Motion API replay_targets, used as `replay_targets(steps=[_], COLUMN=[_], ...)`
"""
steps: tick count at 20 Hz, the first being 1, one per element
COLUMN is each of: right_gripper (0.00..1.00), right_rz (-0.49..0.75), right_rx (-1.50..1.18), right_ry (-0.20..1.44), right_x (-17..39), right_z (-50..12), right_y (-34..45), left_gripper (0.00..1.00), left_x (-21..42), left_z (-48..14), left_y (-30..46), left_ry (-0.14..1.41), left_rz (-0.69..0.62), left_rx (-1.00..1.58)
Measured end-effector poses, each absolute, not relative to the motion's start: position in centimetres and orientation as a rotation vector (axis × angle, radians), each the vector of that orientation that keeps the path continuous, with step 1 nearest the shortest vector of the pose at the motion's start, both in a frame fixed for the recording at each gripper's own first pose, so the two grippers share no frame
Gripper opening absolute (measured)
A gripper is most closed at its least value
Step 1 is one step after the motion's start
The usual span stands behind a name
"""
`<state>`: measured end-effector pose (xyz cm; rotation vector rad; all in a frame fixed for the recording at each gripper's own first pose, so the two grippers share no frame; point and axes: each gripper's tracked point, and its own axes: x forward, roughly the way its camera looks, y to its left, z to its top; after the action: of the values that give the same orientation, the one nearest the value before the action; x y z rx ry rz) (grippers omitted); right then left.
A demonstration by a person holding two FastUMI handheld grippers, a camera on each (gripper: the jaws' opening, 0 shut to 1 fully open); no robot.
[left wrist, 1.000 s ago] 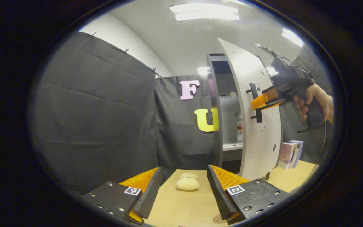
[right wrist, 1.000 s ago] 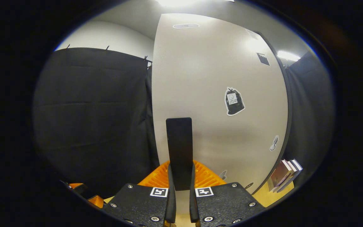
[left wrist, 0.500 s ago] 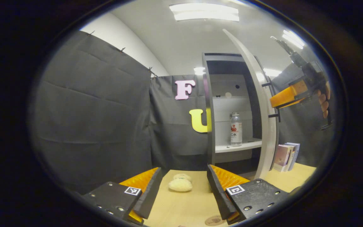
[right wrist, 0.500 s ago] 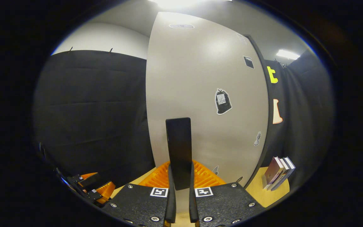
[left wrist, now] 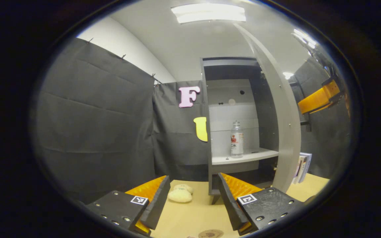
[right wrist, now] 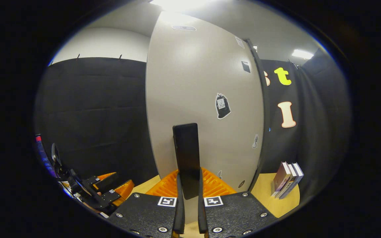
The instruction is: Open the cabinet door with the right hand, grasp the bottle in the cabinet with the left hand and place it on the coaster, then close the cabinet door with the right hand.
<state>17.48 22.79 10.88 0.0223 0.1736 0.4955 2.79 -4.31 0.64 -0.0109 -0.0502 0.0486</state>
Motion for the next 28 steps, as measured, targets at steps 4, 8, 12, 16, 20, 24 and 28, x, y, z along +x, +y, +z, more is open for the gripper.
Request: replay_targets(steps=[4,8,12,16,20,24,28], right_gripper=[0.16,0.16,0.15,0.15,0.13,0.11,0.13], right_rz=[0.481,0.449,0.405,0.354,0.295,0.333,0.339], right_rx=[0.015,0.000,-0.005,-0.024,-0.029,0.006,-0.012], right_ry=[0.159,0.139,0.127,0.109,0.087,0.073,0.054], right_x=[17.2,17.2,16.7,16.8,17.8,17.5,14.9], right_z=[10.9,11.2,11.2,11.4,11.3,11.1,9.9], right_y=[21.3,20.0,17.2,14.2,10.8,10.7,8.9], left_gripper=[0.88,0.88,0.87,0.87,0.87,0.85,0.87], left_x=[2.3,2.4,2.1,1.8,1.3,0.7,2.0], left_z=[1.3,1.2,1.4,1.7,2.0,2.9,4.0], left_y=[-8.1,-11.2,-13.3,-15.1,-16.7,-17.9,-18.9], left_ry=[-0.048,-0.037,-0.032,-0.029,-0.028,-0.026,-0.012], left_rz=[0.031,0.012,0.008,0.008,0.017,0.019,0.000], left_rx=[-0.011,-0.011,-0.014,-0.014,-0.019,0.009,0.001])
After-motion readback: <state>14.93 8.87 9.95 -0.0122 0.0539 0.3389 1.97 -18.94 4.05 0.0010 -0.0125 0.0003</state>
